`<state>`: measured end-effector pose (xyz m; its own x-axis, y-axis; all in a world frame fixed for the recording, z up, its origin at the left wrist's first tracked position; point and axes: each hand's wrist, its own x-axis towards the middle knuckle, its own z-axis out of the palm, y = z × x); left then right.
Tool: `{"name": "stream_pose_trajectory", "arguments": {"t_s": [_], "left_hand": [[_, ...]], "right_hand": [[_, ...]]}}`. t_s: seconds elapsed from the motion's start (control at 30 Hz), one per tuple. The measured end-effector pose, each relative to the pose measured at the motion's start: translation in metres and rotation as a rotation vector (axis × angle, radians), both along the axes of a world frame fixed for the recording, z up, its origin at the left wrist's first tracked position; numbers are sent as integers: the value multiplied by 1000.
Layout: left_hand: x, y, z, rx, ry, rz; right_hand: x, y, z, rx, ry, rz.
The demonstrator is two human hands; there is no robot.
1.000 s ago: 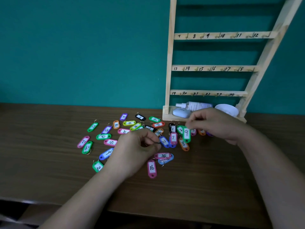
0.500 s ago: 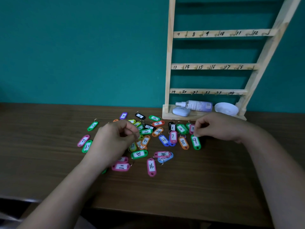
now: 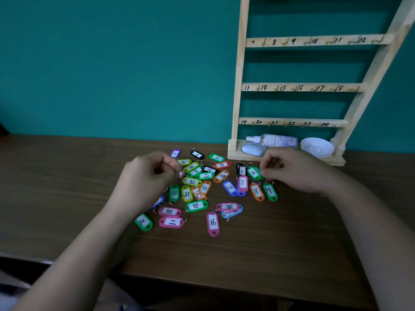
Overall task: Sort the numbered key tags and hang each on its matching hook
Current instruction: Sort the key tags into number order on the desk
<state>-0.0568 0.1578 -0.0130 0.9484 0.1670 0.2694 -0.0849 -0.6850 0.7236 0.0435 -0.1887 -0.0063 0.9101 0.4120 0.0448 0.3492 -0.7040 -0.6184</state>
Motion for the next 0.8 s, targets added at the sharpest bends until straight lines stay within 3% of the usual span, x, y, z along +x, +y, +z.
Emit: {"name": "stream_pose_trajectory", "arguments": {"t_s": [0.23, 0.47, 0.8], "left_hand": [[-2, 14, -1, 132, 22, -48], [-5, 6, -5, 310, 76, -218], [-6, 14, -4, 355, 119, -228]], "right_hand": [[-21, 40, -17, 77, -192, 98], [-42, 67, -26, 107, -237, 225], [-51, 83, -35, -103, -367, 334]]}}
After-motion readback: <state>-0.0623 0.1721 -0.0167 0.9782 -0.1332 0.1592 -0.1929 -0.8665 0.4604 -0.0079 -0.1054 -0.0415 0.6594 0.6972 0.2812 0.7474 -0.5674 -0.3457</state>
